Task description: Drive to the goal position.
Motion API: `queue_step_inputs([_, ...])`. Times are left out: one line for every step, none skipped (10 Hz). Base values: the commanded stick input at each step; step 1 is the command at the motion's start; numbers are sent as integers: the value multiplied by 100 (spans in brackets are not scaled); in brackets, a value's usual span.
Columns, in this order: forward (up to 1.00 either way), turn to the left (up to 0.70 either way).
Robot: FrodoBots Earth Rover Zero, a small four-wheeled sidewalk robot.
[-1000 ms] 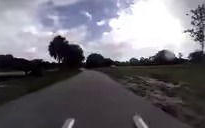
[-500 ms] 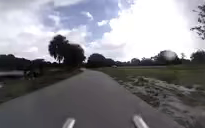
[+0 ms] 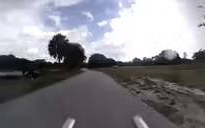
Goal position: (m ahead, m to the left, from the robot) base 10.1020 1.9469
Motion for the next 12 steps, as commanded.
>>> queue_step_inputs([85, 0])
queue_step_inputs([85, 0])
queue_step_inputs([85, 0])
queue_step_inputs([85, 0])
queue_step_inputs([85, 0])
queue_step_inputs([85, 0])
queue_step_inputs([85, 0])
queue_step_inputs([85, 0])
queue_step_inputs([85, 7])
queue_step_inputs([85, 33])
queue_step_inputs([85, 27])
queue_step_inputs([85, 20])
